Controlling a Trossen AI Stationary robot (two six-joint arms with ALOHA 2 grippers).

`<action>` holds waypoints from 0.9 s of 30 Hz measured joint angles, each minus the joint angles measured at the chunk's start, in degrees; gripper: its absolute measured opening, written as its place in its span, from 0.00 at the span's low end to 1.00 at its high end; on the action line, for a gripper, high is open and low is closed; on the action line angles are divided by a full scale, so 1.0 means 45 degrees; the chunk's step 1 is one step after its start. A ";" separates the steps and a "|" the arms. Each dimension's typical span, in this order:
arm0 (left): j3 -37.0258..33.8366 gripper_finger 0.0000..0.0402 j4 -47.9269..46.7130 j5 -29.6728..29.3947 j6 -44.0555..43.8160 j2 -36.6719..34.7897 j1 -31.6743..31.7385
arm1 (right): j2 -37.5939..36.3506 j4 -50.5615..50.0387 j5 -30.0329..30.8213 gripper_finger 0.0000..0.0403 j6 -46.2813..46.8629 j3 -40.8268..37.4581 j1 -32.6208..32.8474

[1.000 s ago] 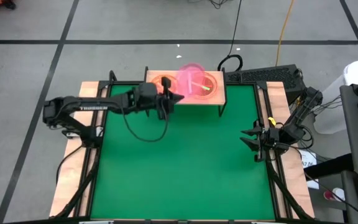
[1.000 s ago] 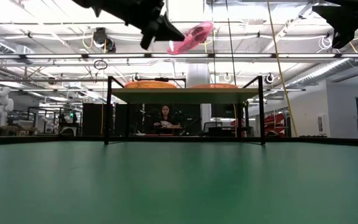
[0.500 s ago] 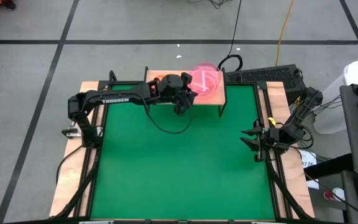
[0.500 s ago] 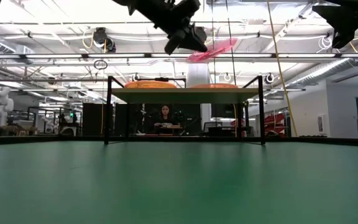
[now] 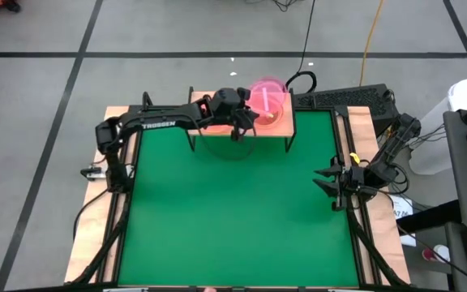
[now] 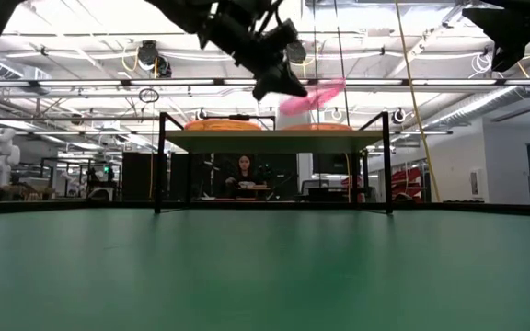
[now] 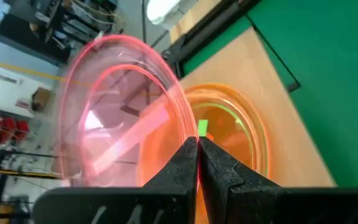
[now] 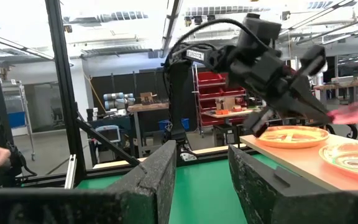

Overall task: Place and stack plates onto a shelf
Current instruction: Stack the pink plate on the green plate on the shelf

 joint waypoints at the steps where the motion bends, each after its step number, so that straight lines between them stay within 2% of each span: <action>1: 0.0000 0.03 0.0060 0.0066 -0.0112 0.0145 0.0042 | 0.0000 -0.0005 0.0000 0.33 0.0000 0.0000 0.0001; 11: -0.0005 0.03 0.0670 0.0283 -0.0822 0.0597 0.0035 | 0.0000 -0.0005 0.0000 0.33 0.0000 0.0000 0.0001; 27: -0.0005 0.03 0.0048 0.0639 -0.1855 0.0606 0.0020 | 0.0000 -0.0005 0.0000 0.33 0.0000 0.0000 0.0001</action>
